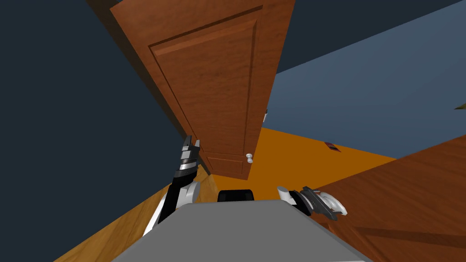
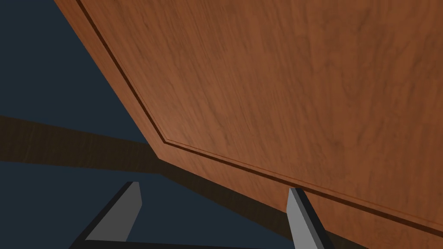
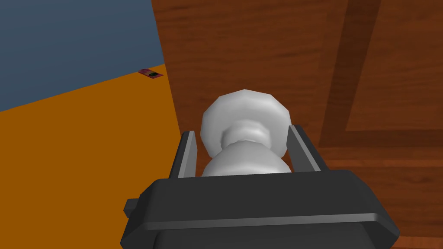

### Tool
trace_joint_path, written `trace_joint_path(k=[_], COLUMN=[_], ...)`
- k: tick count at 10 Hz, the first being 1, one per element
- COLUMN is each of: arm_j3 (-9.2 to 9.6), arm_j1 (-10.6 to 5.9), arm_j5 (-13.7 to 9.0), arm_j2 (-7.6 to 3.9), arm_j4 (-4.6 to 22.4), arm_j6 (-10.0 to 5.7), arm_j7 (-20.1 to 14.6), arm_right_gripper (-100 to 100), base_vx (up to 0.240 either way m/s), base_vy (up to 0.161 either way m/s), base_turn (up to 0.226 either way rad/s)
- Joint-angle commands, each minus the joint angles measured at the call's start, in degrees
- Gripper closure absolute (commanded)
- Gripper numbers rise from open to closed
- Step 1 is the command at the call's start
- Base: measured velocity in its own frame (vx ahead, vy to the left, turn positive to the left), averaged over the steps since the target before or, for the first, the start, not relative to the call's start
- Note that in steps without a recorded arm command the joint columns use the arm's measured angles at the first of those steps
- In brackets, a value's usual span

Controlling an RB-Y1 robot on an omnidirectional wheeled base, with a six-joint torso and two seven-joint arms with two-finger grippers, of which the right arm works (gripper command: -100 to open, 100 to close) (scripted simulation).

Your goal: Push the door open

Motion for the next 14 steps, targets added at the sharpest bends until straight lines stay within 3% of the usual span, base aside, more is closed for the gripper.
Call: trace_joint_path(k=[1,5,10,12,14], arm_j3=[-1.38,-4.42,-9.06,-9.85,-11.54], arm_j1=[-0.23,-2.12,-4.99,-5.48,-6.53], arm_j5=[-0.7,-2.8,-6.0,-6.6,-7.8], arm_j2=[-0.33,0.48,2.63,3.13,4.42], arm_j4=[-0.2,1.0,2.8,3.1,3.7], arm_j6=[-1.7,-4.78,-9.46,-10.26,-11.97], arm_j7=[0.7,2.5,5.2,5.7,6.7], arm_right_gripper=[100,100,100,100,100], base_vx=[0.014,0.006,-0.004,-0.015,-0.012], base_vy=[-0.103,-0.124,-0.179,-0.131,-0.14], base_turn=[0.058,0.082,0.091,0.05,0.071])
